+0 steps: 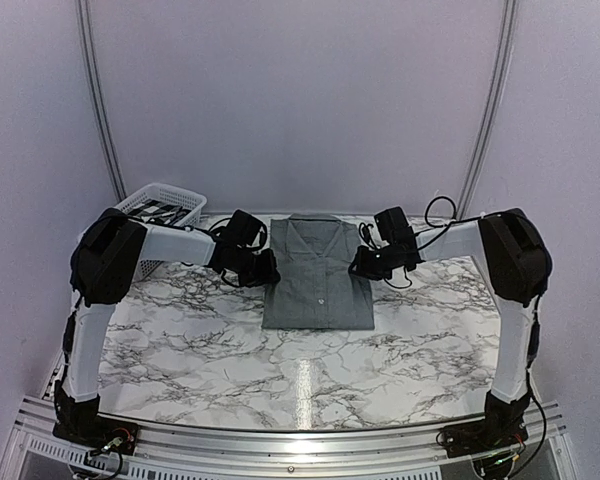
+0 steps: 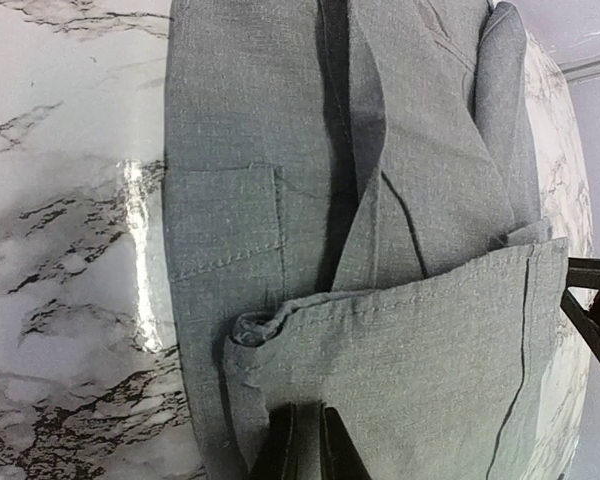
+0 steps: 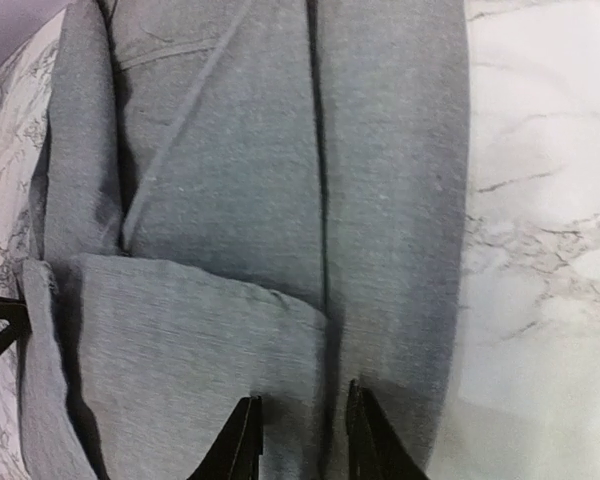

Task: Fold and stack the long sleeve shirts
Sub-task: Smooth out the 2/3-rectangle-folded shirt at the center of the board.

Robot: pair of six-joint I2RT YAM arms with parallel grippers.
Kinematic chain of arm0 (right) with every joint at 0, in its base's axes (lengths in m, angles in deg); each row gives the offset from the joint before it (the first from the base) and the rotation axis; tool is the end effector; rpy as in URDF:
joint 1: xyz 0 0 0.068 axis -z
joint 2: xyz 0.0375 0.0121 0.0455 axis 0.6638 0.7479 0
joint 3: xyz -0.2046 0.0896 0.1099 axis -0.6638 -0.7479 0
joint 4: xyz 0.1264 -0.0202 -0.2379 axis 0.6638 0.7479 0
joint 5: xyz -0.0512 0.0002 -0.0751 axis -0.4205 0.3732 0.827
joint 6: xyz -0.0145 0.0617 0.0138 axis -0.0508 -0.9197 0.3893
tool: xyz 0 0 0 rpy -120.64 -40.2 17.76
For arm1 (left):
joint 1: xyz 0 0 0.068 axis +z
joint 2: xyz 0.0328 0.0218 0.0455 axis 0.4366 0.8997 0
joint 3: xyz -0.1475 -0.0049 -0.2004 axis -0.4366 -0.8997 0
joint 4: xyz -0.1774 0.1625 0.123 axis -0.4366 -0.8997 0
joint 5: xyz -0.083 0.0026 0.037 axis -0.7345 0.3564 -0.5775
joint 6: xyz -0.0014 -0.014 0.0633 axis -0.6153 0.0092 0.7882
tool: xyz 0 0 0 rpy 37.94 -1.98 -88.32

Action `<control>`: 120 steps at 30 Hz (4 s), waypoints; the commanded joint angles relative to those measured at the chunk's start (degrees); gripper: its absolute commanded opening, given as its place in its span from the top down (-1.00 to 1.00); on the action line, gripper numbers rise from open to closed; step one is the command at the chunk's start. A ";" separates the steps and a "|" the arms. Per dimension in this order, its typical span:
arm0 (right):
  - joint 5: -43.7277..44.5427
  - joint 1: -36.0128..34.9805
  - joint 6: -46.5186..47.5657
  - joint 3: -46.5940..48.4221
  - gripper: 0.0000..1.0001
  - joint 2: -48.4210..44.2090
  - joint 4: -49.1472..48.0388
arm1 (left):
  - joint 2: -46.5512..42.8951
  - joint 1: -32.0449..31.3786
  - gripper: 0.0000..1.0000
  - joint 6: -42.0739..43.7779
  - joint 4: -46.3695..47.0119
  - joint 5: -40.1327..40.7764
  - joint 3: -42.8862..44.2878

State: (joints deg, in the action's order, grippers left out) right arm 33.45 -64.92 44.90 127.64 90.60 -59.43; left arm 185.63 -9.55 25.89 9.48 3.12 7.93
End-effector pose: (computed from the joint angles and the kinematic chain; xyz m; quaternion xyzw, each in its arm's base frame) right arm 0.4014 0.1854 0.1064 -0.0107 0.9326 0.2404 0.2690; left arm 0.3974 -0.2958 0.1023 -0.0002 0.9128 -0.3201 0.2537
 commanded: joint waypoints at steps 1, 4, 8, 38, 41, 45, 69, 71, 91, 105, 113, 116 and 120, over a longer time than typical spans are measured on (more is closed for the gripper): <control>2.40 0.83 2.60 -0.39 0.47 -4.05 3.77 | -0.73 0.62 0.83 2.06 -3.70 1.26 1.23; 1.72 0.53 2.42 -0.77 0.40 -7.34 3.84 | -1.94 0.64 0.82 2.74 -4.19 0.84 1.75; 1.81 -0.03 2.43 -1.39 0.32 -9.41 3.24 | -3.89 0.01 0.82 2.82 -4.22 0.23 1.92; -2.11 0.48 4.39 4.01 0.28 2.45 1.04 | 1.87 -0.15 0.25 5.09 -9.11 6.36 7.11; -2.37 0.48 4.01 4.25 0.34 2.55 0.70 | 1.96 -0.15 0.26 5.09 -9.31 7.18 7.02; -2.64 0.49 3.90 5.02 0.46 2.55 0.68 | 2.27 -0.31 0.32 4.97 -9.30 6.81 7.18; 7.46 0.31 5.55 0.46 1.00 -7.30 4.44 | -4.06 -1.30 1.00 5.00 -8.76 11.62 4.19; 8.28 0.31 5.72 0.86 1.00 -5.93 4.48 | -3.15 -1.30 1.00 5.00 -8.63 11.62 4.55; 4.10 -5.42 5.54 4.45 0.62 -8.22 4.79 | -10.51 -1.21 0.24 4.53 -8.71 13.09 -0.47; -8.93 -6.81 2.44 8.61 0.90 6.58 -6.55 | -19.71 -2.18 0.25 1.62 -4.41 5.65 -15.54; -6.89 -6.94 1.69 6.50 0.88 9.39 -7.05 | -21.12 -4.72 0.23 -0.55 -0.77 -1.13 -20.78; -6.25 -6.94 1.11 6.15 0.86 8.29 -6.83 | -20.61 -5.78 0.21 -1.86 0.09 -2.22 -21.72; -5.14 -6.96 1.32 6.62 0.85 5.65 -4.76 | -20.29 -6.37 0.21 -3.62 0.10 -1.87 -23.35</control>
State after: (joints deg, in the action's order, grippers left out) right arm 26.22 -71.85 46.70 133.87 98.63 -65.51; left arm 166.57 -15.50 24.40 8.15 2.71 -13.82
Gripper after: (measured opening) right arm 0.073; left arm 0.392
